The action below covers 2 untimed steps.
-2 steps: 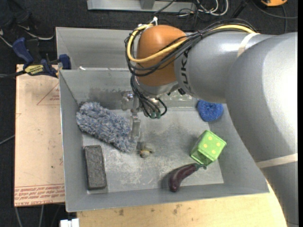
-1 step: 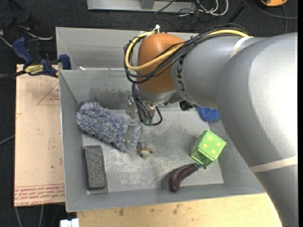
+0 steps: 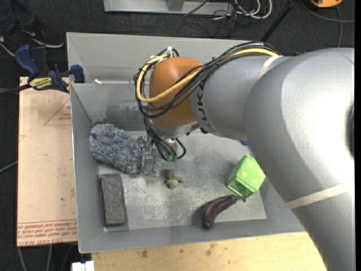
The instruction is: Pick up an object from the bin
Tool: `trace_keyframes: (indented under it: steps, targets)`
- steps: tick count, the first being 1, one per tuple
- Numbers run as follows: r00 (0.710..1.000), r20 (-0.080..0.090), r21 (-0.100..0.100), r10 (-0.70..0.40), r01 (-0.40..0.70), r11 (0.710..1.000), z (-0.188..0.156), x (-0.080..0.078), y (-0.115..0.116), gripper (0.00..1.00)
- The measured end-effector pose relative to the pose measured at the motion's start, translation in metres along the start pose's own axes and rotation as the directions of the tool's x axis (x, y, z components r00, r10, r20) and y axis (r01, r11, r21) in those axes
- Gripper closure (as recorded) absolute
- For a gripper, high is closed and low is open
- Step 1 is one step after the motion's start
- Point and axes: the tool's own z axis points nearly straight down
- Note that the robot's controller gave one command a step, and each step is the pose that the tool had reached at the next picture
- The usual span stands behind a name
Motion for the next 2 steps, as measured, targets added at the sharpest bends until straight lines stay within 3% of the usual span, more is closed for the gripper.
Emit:
trace_keyframes:
  steps: [2]
  targets:
    - [1.000, 0.000, -0.001, 0.002, -0.002, 1.000, 0.0000, -0.0001, -0.0002, 1.00]
